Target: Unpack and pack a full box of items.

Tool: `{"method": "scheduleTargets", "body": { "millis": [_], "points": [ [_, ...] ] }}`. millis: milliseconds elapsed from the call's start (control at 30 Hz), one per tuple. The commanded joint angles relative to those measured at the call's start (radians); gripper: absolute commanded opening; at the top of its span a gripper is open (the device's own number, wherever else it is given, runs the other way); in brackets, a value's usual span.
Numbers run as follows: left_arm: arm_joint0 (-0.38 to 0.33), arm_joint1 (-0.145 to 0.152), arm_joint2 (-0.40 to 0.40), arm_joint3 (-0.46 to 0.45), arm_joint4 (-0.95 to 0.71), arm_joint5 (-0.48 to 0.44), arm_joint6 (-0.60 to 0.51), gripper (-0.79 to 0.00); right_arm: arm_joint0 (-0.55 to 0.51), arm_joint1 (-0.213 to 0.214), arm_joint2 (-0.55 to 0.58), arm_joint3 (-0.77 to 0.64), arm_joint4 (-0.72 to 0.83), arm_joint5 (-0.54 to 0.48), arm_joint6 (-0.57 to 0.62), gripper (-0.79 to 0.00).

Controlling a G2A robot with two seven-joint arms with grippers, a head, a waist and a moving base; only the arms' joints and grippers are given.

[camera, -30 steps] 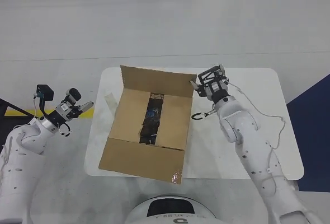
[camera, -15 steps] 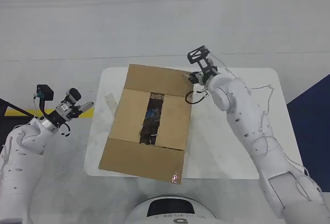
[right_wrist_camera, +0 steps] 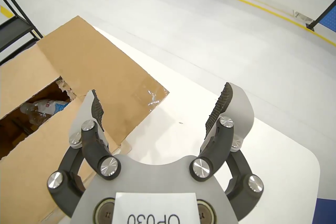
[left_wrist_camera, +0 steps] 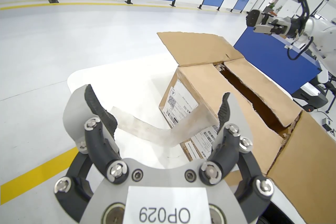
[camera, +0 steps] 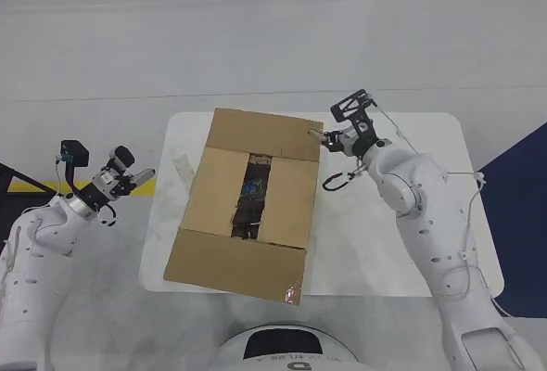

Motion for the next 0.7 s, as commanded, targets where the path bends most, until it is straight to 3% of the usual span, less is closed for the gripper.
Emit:
{"method": "scheduleTargets", "body": {
  "millis": [0,67,233,533,667],
  "points": [
    [0.000,0.000,0.000,0.000,0.000,0.000,0.000,0.000,-0.004,0.002,-0.009,-0.014,0.141,-0.143,-0.034,0.000],
    [0.000,0.000,0.000,0.000,0.000,0.000,0.000,0.000,-0.005,0.004,-0.037,-0.019,0.166,-0.255,-0.031,0.000],
    [0.000,0.000,0.000,0.000,0.000,0.000,0.000,0.000,0.067,-0.008,-0.203,0.026,0.075,-0.386,0.068,0.000],
    [0.000,0.000,0.000,0.000,0.000,0.000,0.000,0.000,0.266,-0.093,-0.513,0.273,0.032,-0.282,0.222,0.000],
    [0.000,0.000,0.000,0.000,0.000,0.000,0.000,0.000,0.338,-0.137,-0.604,0.365,0.032,-0.220,0.248,-0.077]
  ]
}}
